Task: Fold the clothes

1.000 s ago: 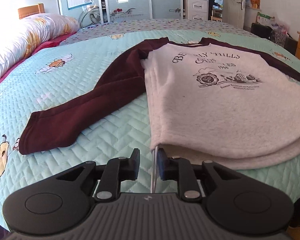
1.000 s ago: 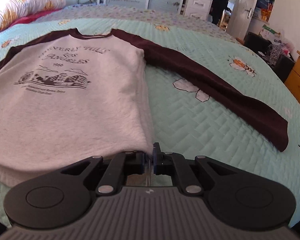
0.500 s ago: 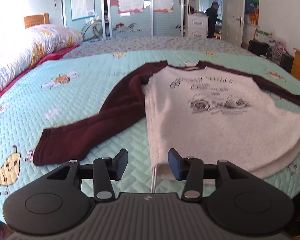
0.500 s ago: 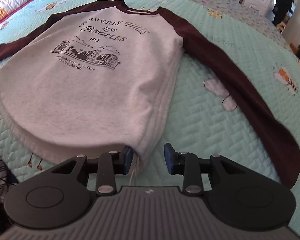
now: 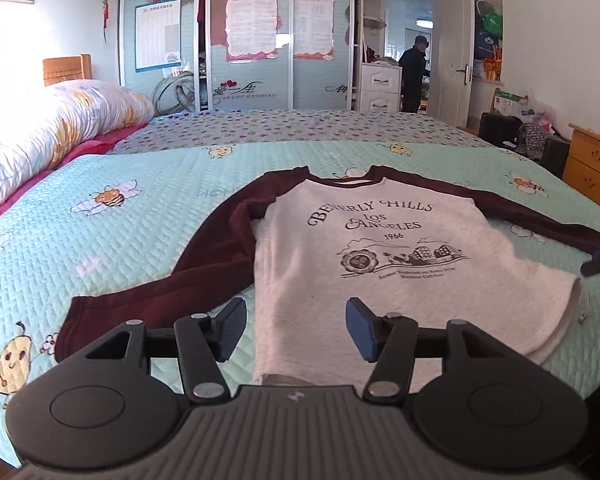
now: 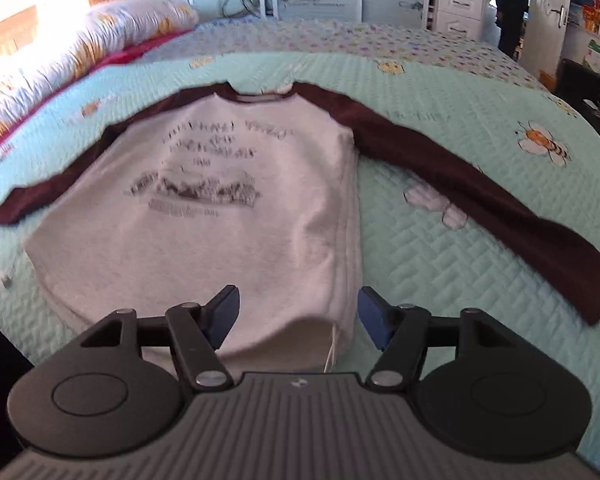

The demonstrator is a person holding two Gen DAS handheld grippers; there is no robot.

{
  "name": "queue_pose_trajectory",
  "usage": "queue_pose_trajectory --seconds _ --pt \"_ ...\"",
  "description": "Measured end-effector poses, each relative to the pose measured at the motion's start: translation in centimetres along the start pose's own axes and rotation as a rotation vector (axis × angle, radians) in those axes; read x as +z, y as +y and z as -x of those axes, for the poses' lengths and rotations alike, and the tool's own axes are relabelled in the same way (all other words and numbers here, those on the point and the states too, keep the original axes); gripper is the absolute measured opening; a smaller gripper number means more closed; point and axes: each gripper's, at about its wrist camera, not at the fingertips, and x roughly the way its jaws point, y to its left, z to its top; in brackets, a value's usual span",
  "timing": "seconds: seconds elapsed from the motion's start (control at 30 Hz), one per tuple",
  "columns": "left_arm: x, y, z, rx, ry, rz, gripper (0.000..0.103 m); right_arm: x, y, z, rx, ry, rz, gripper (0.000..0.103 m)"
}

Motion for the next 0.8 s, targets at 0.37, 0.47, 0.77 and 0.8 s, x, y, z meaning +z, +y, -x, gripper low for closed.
queue_pose_trajectory --seconds 0.37,0.47,0.77,0.8 --pt "-2.9 0.3 -1.4 0.024 0.122 -0.112 0.068 -2.5 -1.5 -1.2 -0.143 0.033 0.140 0.066" --pt "-3.2 0.0 -2.5 0.026 0.151 -0.106 0.068 -1.0 -1.9 -1.9 -0.079 0.040 0.177 0.066" --pt "-0.7 -0.8 -2.0 0.026 0.100 -0.107 0.068 5.2 -4.7 -2.0 0.121 -0.070 0.007 0.058" --pt "-0.3 -0.9 -2.3 0.019 0.096 -0.095 0.068 6.1 -5.9 -1.5 0.154 -0.086 -0.045 0.060"
